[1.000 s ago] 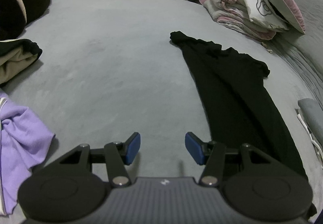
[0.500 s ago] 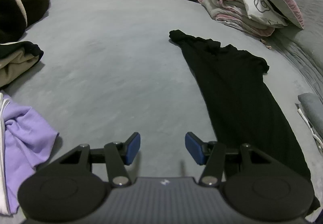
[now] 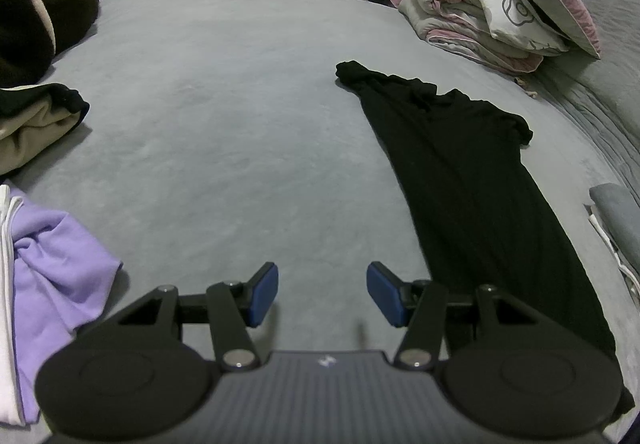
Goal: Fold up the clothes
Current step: 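Grasp the other side edge of the black garment with the right gripper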
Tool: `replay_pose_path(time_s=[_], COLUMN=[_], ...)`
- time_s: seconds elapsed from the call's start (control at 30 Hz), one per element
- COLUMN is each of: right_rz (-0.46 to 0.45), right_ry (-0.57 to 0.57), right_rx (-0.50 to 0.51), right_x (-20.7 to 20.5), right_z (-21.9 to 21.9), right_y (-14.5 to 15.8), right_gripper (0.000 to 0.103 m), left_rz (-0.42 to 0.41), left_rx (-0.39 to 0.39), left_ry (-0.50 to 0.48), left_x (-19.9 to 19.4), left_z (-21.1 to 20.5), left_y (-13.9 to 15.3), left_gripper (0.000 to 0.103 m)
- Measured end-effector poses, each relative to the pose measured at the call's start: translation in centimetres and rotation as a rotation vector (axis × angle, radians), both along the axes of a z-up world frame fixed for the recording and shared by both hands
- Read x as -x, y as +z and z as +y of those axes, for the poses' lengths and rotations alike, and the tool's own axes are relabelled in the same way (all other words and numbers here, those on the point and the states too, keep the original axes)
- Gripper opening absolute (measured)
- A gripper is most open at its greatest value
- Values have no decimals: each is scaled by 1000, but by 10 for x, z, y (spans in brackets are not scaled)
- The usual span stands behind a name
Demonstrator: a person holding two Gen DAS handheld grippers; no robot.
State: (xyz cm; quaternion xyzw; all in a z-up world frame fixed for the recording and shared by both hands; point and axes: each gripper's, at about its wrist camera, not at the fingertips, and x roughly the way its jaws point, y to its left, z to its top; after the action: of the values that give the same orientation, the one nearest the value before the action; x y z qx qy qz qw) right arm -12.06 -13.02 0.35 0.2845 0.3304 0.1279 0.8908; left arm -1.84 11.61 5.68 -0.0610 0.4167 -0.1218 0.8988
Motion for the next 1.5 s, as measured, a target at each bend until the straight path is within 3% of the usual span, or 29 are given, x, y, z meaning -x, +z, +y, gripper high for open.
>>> replay_pose_path(time_s=[0.03,0.07,0.1,0.57,0.8,0.93,1.1,1.3,1.37,1.4,1.43,1.5], right_rz=[-4,-8,-11,-137,4,-30,-92,28,12,4,-4,-20], right_ry=[-3,-5,-8,103,90,100,-54,-169,-150,-140,-131,-134], right_rx=[-8,-16,-24,70,-2,18,42,34,14,4,-6,-58], right_x=[-2,-4,-6,13,12,17,21,-1,-1,-1,-1,4], right_z=[0,1,1,28,29,20,-14,-41,-43,-44,-45,-50], right_y=[-1,-1,-2,0,-18,-2,18,-1,-2,-3,-3,-1], right_gripper=[28,11,8,8,9,13,22,23,23,21,7,5], left_rz=[0,0,-1,4,9,8,16,16,19,21,23,25], left_rx=[0,1,1,-2,-14,-16,-6,-20,-22,-22,-22,-22], left_ry=[0,-1,-1,-3,-11,-18,-28,-51,-49,-48,-47,-47], left_x=[0,0,0,0,0,1,1,3,3,4,4,3], left_z=[0,0,0,5,0,1,0,-9,-10,-10,-10,-9], left_y=[0,0,0,1,-2,-2,-3,-5,-6,-6,-7,-7], left_gripper=[53,53,53,53,53,54,54,54,54,54,54,54])
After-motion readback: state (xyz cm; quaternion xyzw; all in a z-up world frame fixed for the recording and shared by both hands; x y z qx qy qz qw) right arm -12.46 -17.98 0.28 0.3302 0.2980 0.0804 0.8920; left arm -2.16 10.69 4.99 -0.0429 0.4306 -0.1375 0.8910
